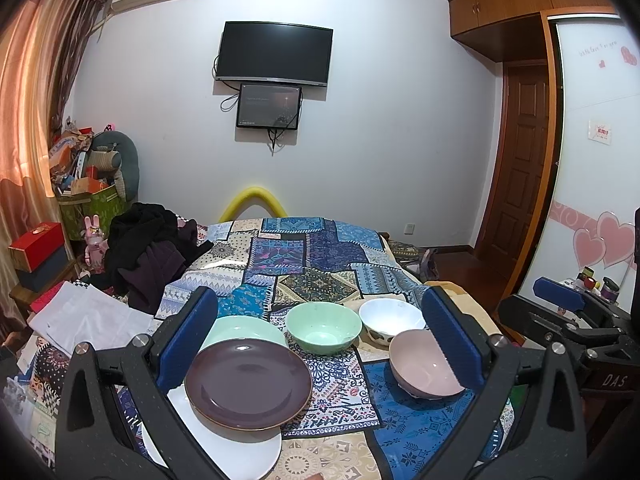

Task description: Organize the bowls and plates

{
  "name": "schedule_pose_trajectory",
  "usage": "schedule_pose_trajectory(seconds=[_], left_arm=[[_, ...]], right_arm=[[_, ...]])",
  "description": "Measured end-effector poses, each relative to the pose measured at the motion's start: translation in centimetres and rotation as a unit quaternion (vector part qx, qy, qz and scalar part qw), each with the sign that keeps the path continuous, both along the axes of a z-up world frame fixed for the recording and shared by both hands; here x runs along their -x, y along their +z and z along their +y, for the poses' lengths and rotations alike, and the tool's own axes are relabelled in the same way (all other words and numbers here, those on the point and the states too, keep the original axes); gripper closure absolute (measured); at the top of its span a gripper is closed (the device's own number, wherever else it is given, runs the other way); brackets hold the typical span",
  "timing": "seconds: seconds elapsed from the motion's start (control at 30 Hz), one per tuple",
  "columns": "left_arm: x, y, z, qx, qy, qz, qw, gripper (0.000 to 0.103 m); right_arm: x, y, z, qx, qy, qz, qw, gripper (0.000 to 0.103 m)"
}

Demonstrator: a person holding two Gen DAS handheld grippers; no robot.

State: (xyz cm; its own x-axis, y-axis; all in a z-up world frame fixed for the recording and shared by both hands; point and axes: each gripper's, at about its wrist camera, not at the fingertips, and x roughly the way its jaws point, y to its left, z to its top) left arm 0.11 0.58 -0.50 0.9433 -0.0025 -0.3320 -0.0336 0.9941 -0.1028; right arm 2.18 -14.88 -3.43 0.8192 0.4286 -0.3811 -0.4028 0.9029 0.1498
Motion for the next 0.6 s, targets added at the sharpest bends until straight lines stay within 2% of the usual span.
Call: schedule_pose_trajectory(seconds=[0.6], left_arm=[[-0.24, 0.13, 0.03, -0.006, 0.0, 0.006, 1.0, 0.0]], right_arm=[[-0.3, 0.1, -0.17, 0.001, -0.001, 0.003, 1.0, 0.0]])
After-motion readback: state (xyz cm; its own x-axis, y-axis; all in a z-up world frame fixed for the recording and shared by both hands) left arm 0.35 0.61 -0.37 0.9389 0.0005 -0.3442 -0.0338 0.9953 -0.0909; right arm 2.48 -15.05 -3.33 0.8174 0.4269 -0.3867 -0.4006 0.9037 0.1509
